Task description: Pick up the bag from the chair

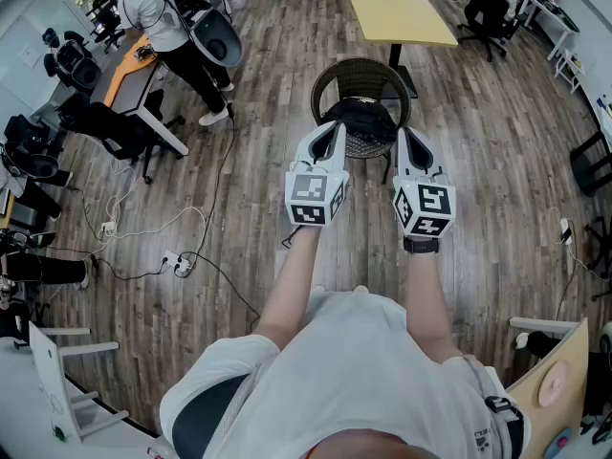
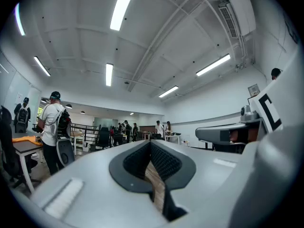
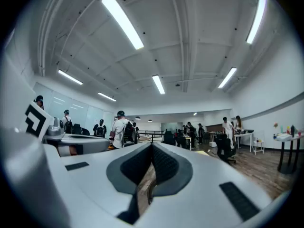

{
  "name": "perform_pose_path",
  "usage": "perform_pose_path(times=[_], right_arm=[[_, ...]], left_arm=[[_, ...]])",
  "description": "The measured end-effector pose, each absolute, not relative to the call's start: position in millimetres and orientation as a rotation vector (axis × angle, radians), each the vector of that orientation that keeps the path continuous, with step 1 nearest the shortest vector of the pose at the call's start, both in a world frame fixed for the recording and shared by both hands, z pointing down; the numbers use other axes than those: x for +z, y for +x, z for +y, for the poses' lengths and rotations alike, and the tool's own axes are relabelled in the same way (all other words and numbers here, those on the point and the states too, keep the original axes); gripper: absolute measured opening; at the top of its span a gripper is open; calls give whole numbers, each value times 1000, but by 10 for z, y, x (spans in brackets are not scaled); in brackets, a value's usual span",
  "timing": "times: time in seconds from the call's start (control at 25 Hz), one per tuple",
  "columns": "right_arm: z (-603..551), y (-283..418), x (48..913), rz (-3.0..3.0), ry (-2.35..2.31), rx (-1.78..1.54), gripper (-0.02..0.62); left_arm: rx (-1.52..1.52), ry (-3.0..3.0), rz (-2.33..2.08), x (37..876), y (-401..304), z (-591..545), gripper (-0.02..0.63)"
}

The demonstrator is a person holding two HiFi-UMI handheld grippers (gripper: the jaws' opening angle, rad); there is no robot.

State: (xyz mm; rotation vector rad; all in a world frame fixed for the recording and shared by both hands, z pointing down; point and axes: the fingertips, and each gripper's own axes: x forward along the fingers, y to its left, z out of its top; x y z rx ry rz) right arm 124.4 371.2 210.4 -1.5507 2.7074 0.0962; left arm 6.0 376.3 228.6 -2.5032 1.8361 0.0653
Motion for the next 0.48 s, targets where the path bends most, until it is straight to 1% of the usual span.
perform_pose_path(times=[0.24,0.48], right_arm=[[3627,1509,2207,2674,-1555,6,8],[3605,1566,2278,2727,-1492,-1,9]], left_arm=[[34,-2512,1840,2399,270,3736,9],[46,-2495,1874,2408,385,3682,9]])
